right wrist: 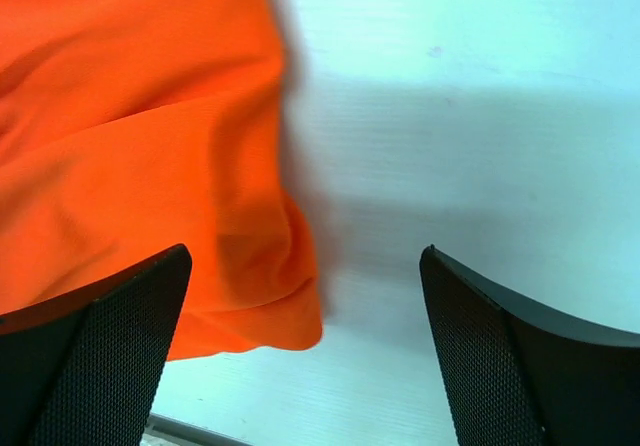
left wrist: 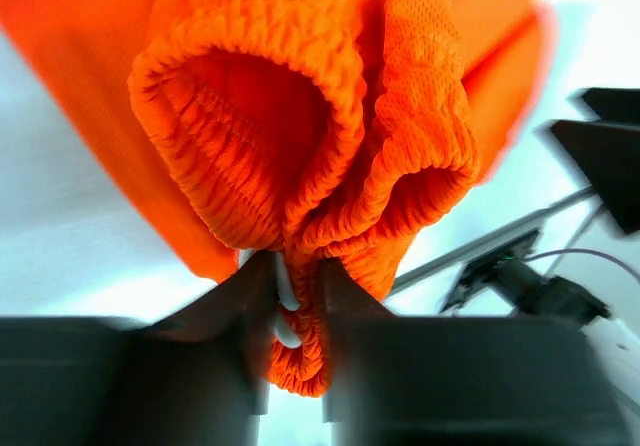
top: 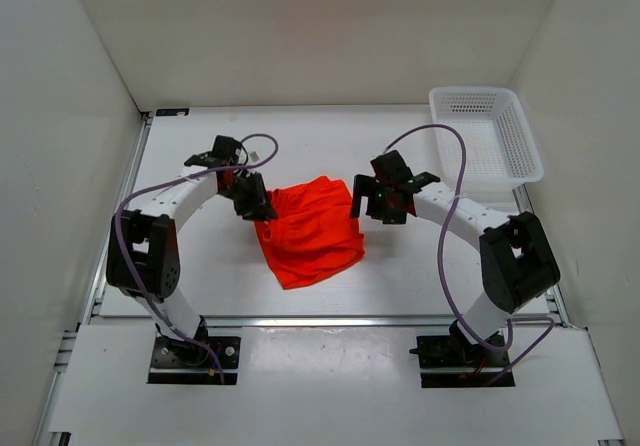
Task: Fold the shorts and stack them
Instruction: Fold the shorts
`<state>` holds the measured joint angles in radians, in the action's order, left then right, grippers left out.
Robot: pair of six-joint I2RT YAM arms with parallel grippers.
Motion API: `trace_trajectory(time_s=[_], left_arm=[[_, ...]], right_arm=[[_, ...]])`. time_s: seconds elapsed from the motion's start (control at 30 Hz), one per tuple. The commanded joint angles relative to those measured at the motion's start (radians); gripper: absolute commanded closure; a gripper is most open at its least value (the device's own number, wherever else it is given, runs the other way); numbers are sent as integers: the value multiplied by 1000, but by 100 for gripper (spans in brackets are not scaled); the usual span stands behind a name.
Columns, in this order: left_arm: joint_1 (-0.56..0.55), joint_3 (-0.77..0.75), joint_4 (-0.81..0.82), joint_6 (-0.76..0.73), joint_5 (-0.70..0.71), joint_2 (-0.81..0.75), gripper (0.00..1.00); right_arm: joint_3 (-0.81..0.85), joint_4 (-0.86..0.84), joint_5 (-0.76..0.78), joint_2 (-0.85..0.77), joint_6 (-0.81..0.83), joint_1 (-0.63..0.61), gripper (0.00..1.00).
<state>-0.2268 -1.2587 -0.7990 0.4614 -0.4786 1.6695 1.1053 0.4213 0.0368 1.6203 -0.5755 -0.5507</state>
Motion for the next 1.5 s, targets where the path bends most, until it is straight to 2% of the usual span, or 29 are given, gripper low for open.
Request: trace_trajectory(time_s=[0.0, 0.07, 0.13, 0.3, 0.37, 0.43, 0.5, 0.57, 0.6, 0.63, 0.7, 0.73, 0.83, 0.87, 1.07, 1.3, 1.47], left_arm=[[-32, 109, 38, 46, 7, -33, 64], [-52, 133, 38, 46, 17, -24, 20], [-72, 146, 38, 80, 40, -34, 1], [-72, 157, 20, 124, 83, -147, 1], [-72, 130, -18, 154, 127, -175, 1], [-63, 119, -42, 180, 228, -224, 1], [-63, 119, -66, 217, 331, -278, 7], [-63, 110, -66, 229, 366, -304, 28], [-63, 110, -66, 229, 367, -304, 38], [-72, 98, -66, 215, 367, -304, 61], [-97, 58, -66, 195, 353, -278, 82], [-111, 38, -66, 195, 339, -242, 90], [-169, -65, -55, 175, 330, -150, 90], [-180, -88, -55, 166, 330, -124, 90], [-169, -172, -46, 126, 356, 91, 90], [-100, -127, -46, 94, 380, 185, 90], [-100, -129, -28, 74, 400, 249, 90]], right_arm=[[-10, 48, 66, -13, -4, 3, 0], [8, 48, 66, -13, -4, 3, 0], [22, 57, 55, -4, 5, 3, 0], [71, 66, 32, 7, 28, 3, 0], [87, 76, 20, 7, 28, 3, 0], [103, 88, 8, 7, 37, 3, 0], [114, 88, -18, 7, 46, 3, 2], [114, 88, -46, 7, 55, -8, 9], [114, 76, -73, 7, 55, -21, 21], [114, 76, -87, 16, 68, -31, 28], [105, 60, -97, 44, 78, -61, 42], [105, 60, -97, 55, 78, -61, 60], [96, 40, -126, 85, 68, -72, 78], [96, 25, -136, 110, 68, -72, 80], [96, 13, -201, 211, 45, -72, 81], [96, 13, -219, 243, 26, -72, 81], [96, 13, -209, 263, 16, -72, 81]])
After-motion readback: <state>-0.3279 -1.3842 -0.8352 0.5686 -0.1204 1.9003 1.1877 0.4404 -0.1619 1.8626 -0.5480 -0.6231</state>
